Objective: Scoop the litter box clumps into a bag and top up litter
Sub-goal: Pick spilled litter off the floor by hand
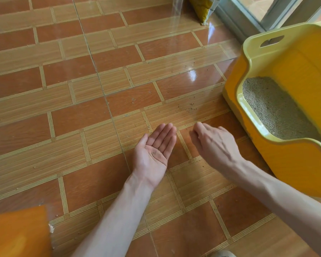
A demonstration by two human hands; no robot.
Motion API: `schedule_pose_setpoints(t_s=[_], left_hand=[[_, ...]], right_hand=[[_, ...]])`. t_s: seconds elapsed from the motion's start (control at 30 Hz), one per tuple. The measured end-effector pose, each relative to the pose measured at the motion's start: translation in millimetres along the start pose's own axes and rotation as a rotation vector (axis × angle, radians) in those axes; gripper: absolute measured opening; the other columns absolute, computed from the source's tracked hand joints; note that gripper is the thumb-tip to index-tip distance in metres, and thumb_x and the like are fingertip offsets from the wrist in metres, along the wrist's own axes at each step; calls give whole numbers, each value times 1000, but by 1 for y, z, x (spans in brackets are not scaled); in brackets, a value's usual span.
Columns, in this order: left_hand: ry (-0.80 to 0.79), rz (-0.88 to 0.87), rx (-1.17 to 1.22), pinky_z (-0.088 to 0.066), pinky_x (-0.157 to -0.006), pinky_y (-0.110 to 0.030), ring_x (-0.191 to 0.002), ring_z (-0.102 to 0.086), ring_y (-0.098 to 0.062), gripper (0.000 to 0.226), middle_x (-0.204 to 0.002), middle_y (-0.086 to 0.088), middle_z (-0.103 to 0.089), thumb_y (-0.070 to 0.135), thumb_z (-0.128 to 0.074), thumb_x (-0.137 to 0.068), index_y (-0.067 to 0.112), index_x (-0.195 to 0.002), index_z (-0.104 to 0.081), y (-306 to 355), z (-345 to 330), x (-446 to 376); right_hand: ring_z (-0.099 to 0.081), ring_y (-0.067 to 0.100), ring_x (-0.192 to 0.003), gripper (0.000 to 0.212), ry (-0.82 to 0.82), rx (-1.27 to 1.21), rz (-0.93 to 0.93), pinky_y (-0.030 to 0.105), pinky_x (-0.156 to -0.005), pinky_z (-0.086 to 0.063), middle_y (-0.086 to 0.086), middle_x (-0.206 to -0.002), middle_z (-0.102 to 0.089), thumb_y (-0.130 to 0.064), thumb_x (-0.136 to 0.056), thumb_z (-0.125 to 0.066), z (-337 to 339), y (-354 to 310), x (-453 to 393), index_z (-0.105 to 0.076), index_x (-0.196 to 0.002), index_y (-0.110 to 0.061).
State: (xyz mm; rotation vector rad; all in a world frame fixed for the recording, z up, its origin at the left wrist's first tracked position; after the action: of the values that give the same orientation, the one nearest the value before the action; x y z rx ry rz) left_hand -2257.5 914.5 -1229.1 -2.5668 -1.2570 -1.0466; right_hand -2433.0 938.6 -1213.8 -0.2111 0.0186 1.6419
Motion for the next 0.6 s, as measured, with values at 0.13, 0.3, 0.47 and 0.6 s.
schedule_pose_setpoints(t_s=[0.13,0.3,0.47,0.6], left_hand=[[14,1,-8,-60,-95,-38,-115,-72,-32,52,-126,-21,-72,31,-30,-113,-4,-119,-69,2,1,-1],[24,-11,-12,-60,-94,-38,-114,-72,-33,53,-126,-21,-72,31,-29,-113,-4,-119,-68,2,2,-3],[14,-13,-9,-59,-96,-38,-115,-72,-33,54,-126,-21,-72,31,-29,-113,-4,-119,-68,4,2,-3],[11,-11,-21,-59,-97,-38,-116,-72,-32,53,-126,-21,-72,31,-29,-113,-4,-121,-68,3,1,-1]], right_hand=[[-59,25,-56,28,-57,132,37,34,-61,-38,-2,-70,-49,-38,-105,-41,-16,24,-26,-47,-91,-15],[-56,26,-50,20,-125,287,172,35,-57,-34,6,-72,-59,-32,-102,-48,-34,15,-43,-53,-96,-13],[-55,23,-52,4,-221,339,251,33,-59,-32,3,-70,-56,-10,-96,-52,-38,12,-30,-53,-99,-12],[-56,26,-51,8,-211,373,211,35,-58,-37,3,-62,-55,-9,-95,-52,-32,14,-21,-51,-87,-12]])
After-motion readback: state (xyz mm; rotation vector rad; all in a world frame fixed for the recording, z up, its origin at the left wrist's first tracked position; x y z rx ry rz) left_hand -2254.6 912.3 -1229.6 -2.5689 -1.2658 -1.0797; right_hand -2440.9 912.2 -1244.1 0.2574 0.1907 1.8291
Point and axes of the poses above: each hand's wrist, its own x-axis away from the middle knuckle, its own z-axis out of the back of the hand, y = z × x, the point moved 2 cm from there along -x, towards the middle knuckle
